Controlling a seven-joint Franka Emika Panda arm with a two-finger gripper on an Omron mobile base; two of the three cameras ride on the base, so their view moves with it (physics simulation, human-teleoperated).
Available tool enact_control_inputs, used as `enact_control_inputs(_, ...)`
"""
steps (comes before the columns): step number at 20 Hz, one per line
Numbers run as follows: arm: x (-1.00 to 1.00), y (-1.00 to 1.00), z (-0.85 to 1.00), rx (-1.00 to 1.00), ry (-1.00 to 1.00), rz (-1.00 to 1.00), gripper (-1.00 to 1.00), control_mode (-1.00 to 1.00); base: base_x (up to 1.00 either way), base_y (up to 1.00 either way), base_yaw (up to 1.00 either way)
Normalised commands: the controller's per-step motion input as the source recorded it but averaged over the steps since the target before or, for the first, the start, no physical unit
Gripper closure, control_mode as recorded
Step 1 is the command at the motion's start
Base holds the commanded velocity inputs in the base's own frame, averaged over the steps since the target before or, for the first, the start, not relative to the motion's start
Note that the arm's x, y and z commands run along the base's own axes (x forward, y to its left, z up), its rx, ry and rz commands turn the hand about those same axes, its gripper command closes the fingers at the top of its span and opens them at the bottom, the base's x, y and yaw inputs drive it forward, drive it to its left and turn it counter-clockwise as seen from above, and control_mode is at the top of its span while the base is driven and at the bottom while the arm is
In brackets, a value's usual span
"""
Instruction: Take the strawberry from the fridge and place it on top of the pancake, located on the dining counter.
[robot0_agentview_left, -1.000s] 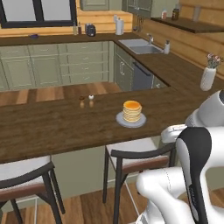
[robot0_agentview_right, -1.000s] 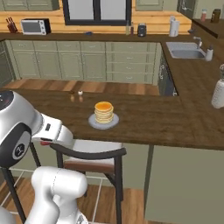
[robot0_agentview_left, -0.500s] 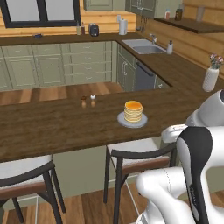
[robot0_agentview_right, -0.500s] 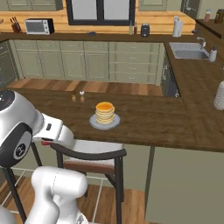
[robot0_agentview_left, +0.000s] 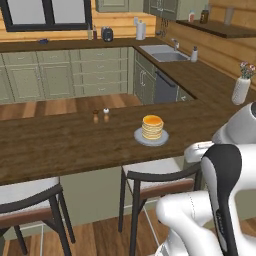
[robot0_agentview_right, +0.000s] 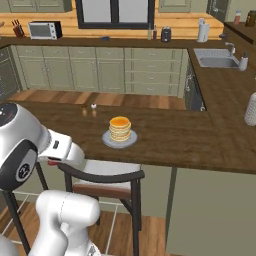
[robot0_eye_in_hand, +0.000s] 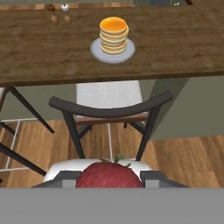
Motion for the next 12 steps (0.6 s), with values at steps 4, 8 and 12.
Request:
enact_control_inputs(4,0.86,0.0,0.12,0.0,-0.02,0.0,1.0,-1.0,0.0,0.0,0.0)
enact_control_inputs(8,1.0,0.01,0.14,0.0,0.0,0.0,1.0,-1.0,0.0,0.0,0.0)
enact_control_inputs(12,1.0,0.0,0.01,0.0,0.06,0.0,1.0,-1.0,0.0,0.0,0.0)
